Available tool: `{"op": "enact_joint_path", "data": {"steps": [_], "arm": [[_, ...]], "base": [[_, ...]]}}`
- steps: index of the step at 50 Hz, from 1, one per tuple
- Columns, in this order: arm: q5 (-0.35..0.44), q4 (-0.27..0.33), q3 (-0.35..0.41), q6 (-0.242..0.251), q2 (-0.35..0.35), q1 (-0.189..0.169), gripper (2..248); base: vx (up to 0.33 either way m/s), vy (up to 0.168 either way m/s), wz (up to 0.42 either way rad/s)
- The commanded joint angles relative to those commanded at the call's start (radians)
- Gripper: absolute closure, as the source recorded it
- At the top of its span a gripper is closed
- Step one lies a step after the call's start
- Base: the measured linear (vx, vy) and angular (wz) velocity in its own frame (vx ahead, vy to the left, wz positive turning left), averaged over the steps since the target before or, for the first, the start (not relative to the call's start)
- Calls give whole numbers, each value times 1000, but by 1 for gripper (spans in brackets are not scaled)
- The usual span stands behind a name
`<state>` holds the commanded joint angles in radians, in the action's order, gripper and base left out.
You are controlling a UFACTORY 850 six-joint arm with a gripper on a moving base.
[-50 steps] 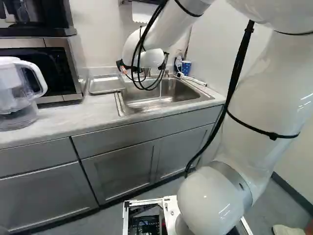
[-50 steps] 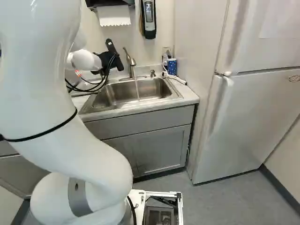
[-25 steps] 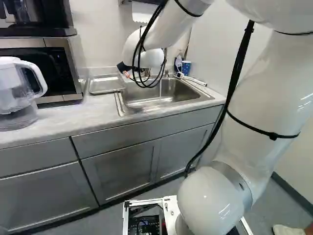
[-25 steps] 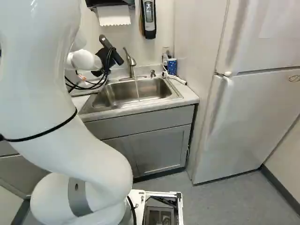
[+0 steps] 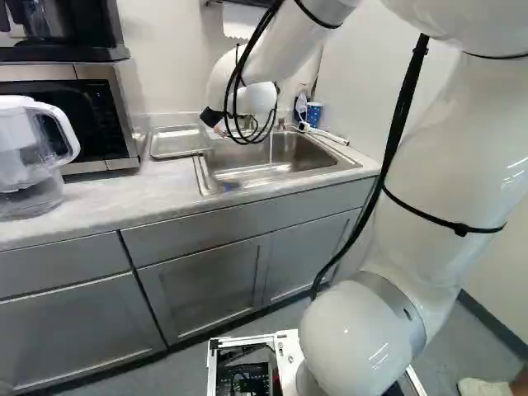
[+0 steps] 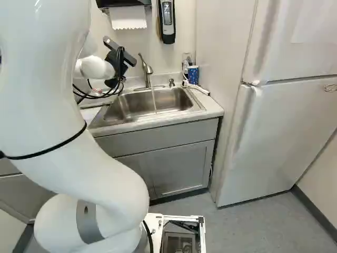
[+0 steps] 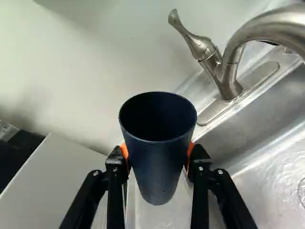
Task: Rinse the cup and place it in the tray
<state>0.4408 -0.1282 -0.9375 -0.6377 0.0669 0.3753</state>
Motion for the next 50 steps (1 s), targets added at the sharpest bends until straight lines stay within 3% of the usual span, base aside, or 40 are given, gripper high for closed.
{"op": "enact_joint_path", "data": {"steps": [50], "arm": [[0, 0, 0, 525, 0, 0, 125]], "base": [[0, 0, 0]]}}
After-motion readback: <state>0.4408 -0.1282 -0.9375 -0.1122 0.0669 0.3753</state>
